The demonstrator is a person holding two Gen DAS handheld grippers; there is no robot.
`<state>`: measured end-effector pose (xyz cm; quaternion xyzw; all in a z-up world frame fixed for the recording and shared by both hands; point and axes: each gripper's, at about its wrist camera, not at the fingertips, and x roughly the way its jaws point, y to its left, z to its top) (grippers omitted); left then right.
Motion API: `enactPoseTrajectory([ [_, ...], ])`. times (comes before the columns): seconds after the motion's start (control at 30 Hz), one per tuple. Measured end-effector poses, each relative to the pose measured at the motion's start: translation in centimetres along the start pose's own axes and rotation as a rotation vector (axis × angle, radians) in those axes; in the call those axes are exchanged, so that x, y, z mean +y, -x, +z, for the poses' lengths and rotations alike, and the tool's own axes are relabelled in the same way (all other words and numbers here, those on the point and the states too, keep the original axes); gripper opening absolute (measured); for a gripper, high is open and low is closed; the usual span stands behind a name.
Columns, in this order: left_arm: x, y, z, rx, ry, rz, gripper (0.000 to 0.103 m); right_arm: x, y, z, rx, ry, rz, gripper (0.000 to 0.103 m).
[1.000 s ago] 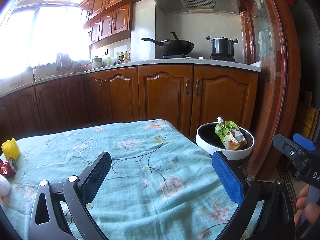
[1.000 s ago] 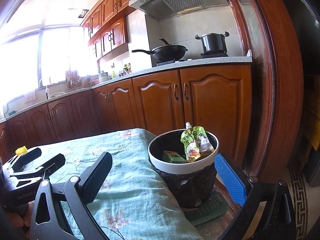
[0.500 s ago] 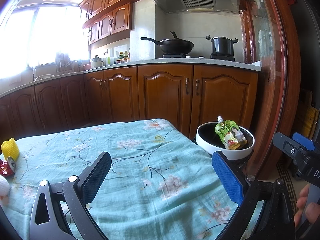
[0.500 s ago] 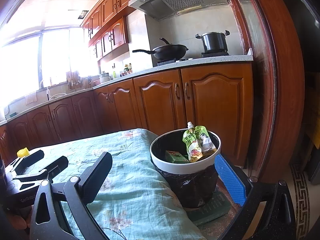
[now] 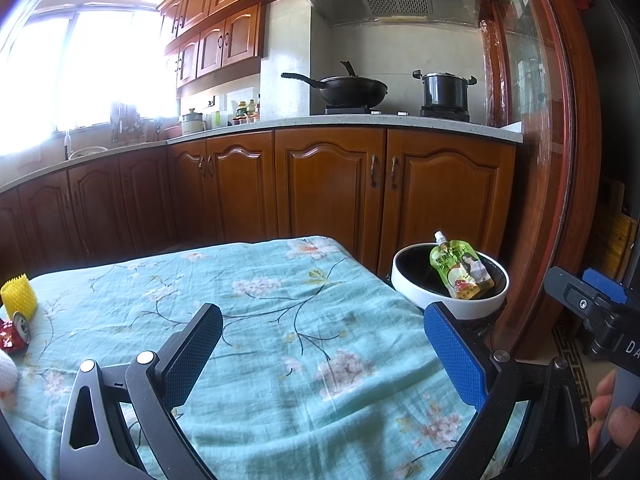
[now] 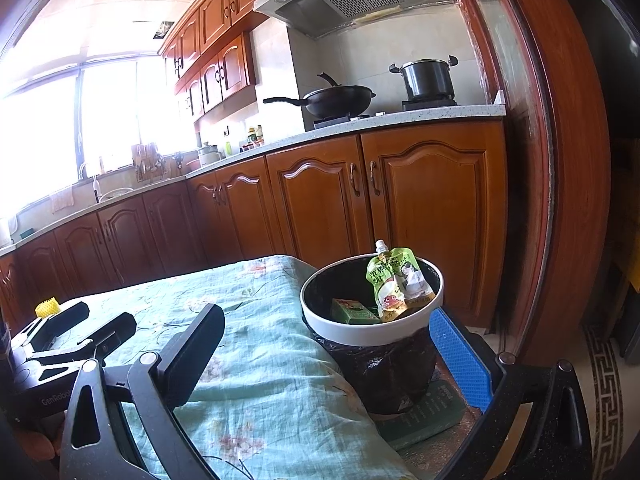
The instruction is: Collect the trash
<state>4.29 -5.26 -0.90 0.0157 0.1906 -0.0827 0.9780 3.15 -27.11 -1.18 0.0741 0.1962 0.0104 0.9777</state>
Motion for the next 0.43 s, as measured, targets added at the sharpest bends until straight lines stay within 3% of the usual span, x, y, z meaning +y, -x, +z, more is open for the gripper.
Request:
enactPoseTrajectory([
  [0.43, 0.8, -0.9, 0.2, 0.032, 0.023, -0.014, 0.102, 0.5, -1.2, 0.0, 0.032, -0.005, 0.007, 0.103],
])
